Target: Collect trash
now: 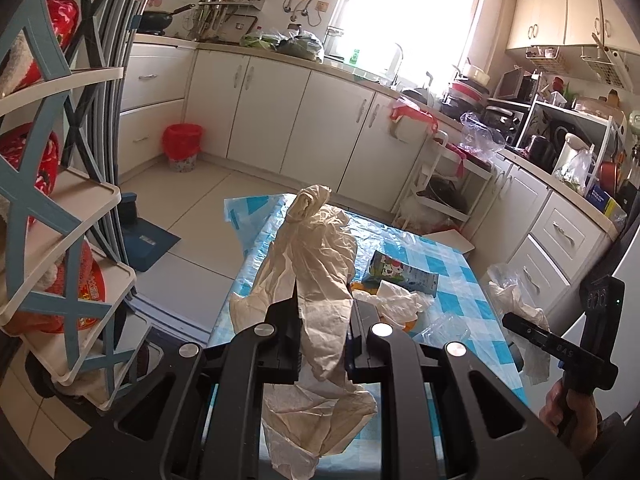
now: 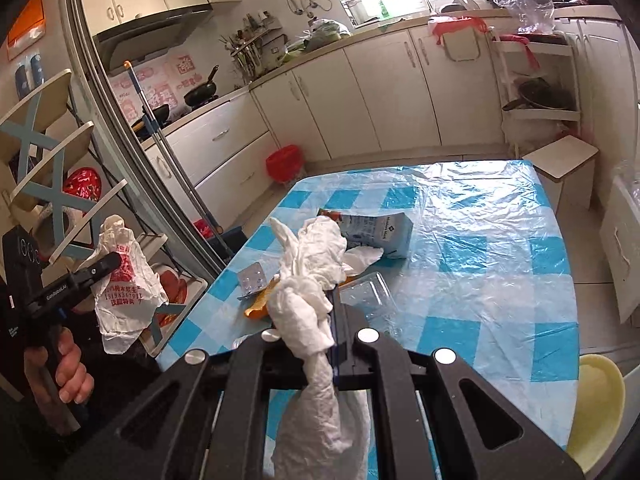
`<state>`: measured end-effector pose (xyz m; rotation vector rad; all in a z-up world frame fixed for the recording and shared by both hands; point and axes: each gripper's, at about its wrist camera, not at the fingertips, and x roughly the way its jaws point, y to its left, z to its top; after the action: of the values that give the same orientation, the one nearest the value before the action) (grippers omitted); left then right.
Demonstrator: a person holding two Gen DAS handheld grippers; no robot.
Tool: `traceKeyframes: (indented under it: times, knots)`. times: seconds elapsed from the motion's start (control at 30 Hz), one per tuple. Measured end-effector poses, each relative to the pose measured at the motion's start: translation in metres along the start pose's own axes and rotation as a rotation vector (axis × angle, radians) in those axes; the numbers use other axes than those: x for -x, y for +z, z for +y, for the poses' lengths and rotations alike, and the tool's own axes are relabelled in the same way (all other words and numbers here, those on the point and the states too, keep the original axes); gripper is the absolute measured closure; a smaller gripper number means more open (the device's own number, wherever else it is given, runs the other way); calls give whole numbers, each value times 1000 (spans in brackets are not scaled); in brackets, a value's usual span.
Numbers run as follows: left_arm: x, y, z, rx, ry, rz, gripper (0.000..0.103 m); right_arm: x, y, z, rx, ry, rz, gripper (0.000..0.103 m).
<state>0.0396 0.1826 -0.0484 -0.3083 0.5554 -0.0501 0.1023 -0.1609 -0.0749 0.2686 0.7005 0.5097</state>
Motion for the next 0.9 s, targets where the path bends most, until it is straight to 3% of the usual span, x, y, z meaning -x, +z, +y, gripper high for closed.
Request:
traceKeyframes:
  times: [0.9]
  knots:
    - [-11,-2,-8,-18,-29,23,89,-22,-12,2,-11,-41,66,94]
